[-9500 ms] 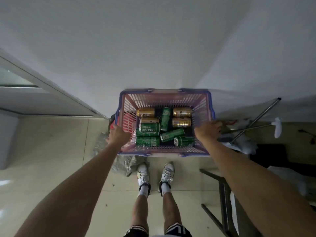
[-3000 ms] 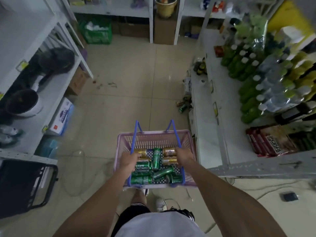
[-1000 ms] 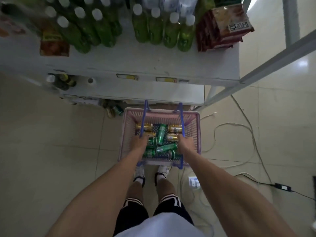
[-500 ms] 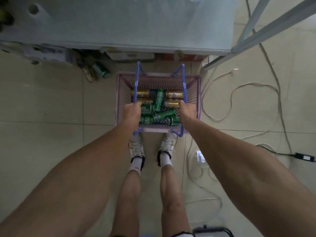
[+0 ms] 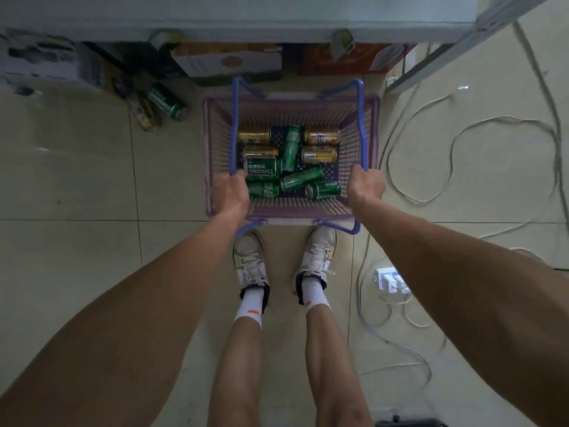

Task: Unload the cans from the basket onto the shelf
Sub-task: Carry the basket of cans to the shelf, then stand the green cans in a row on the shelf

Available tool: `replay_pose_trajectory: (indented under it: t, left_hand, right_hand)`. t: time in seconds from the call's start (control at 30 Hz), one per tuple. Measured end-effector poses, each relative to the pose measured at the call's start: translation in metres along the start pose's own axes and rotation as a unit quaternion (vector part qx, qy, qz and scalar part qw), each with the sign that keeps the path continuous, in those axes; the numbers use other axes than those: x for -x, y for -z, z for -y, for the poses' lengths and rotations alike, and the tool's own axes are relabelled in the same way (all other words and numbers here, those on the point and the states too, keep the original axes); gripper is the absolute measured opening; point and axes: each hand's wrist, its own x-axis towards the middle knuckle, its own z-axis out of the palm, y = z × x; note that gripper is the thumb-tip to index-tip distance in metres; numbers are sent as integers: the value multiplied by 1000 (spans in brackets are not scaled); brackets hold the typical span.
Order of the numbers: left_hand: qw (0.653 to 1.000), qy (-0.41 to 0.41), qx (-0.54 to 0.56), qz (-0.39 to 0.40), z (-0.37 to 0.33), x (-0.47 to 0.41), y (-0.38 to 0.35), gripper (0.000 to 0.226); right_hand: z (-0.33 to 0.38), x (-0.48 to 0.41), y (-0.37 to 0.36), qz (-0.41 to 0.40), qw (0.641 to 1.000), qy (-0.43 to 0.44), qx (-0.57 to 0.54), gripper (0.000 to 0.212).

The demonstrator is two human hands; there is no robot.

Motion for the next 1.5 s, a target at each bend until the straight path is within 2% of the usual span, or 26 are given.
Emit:
replay_pose_trajectory:
  t: [0.2,0.27,0.37,0.43,0.5,0.57,0.63,0.7,0.77,0.83,0.9,0.97,1.03,1.1,1.2,1.27,1.37,1.5]
  left_hand:
    - [1000,-19,-10,-12,-4,-11,10,33]
    - [999,-21,-26,-20,4,-16,13,34]
    - [996,-58,-54,-46,18,-32,21,31]
    - [990,-69,-104,-64,26,-49,24,32]
    - [983,-32,-167,-66,33,-67,26,41]
    - [972,44,-228,-43,43,-78,24,54]
    - [968,87,-234,19,59,-81,21,66]
    - [976,93,-181,78,79,-76,20,72]
    - [982,104,-129,91,96,-68,22,72]
    - [985,139,-67,80,109,-61,22,62]
    - [974,203,45,91,112,-53,17,41]
    - [949,255,129,134,104,-46,9,22]
    - [932,285,162,154,88,-45,-1,15]
    - [921,305,196,140,73,-45,-10,20]
    - [924,306,205,101,60,-47,-20,14]
    - [929,293,210,84,57,-49,-28,23]
    - [934,275,213,79,49,-55,-37,19]
    - [945,252,202,48,28,-66,-48,14]
  right_hand:
    - [4,-6,6,-31,999,19,19,23]
    - [1,-1,-1,-68,997,18,44,30]
    - [-5,0,-13,-143,988,33,44,22]
    - [-7,-6,-15,-173,983,48,34,30]
    - [-11,-24,-9,-181,979,22,90,45]
    - [-19,-48,2,-151,968,-48,195,56]
    - [-32,-62,5,-59,965,-80,244,55]
    - [-48,-61,1,19,972,-64,223,53]
    - [-64,-52,-4,35,980,-76,181,59]
    - [-76,-40,-9,27,981,-152,116,66]
    - [-85,-27,-17,41,971,-225,64,51]
    - [-89,-16,-28,105,966,-234,26,28]
    - [-83,-11,-40,137,965,-222,-24,24]
    - [-69,-10,-47,158,952,-235,-114,32]
    - [-49,-14,-49,144,932,-268,-197,42]
    - [-43,-18,-49,131,936,-260,-195,42]
    - [-37,-28,-49,124,939,-239,-212,38]
    - [-26,-41,-47,170,951,-179,-184,30]
